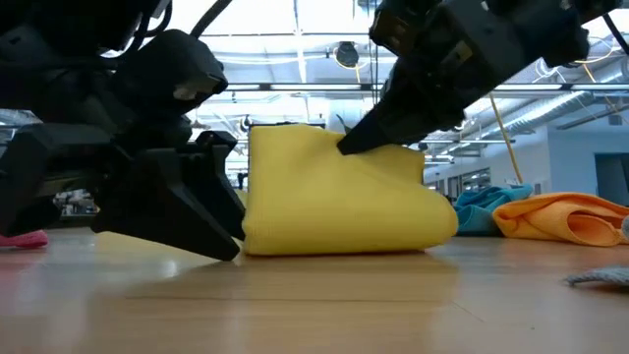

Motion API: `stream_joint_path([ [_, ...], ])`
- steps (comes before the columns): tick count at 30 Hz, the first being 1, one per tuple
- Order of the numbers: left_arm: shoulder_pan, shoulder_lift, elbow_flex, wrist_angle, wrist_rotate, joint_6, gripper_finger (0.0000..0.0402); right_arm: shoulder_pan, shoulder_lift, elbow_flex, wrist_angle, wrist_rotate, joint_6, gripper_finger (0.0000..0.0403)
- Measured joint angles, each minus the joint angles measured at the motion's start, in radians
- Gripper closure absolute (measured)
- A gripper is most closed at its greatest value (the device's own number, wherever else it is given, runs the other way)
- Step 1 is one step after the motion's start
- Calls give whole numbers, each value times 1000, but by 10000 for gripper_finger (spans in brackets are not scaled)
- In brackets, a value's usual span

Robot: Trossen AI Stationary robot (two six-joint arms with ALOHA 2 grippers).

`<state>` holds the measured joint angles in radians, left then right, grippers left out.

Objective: Fold microfiber towels
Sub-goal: Fold the yellow microfiber cloth

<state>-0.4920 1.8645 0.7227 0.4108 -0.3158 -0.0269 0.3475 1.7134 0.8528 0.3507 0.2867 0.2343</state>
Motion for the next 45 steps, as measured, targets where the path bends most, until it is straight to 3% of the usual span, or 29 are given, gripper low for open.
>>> stream_joint_path([
  [5, -4, -5, 0, -13, -2, -1, 232, -34, 2, 0, -3, 50, 16, 401],
  [16, -51, -124, -3, -199, -44, -63, 232, -79, 109, 1, 72, -4, 20, 402],
  [20, -69, -145, -2, -184, -71, -67, 232, -88, 119, 1, 90, -4, 18, 402],
  [29, -38, -133, 0, 62, -102, -5, 232, -103, 119, 1, 90, -4, 12, 395],
  [38, 59, -68, 1, 64, -102, -109, 232, -104, 120, 0, 95, -5, -40, 390],
  [45, 67, -64, -1, -74, -97, -223, 232, -112, 115, 0, 82, -4, -81, 367],
])
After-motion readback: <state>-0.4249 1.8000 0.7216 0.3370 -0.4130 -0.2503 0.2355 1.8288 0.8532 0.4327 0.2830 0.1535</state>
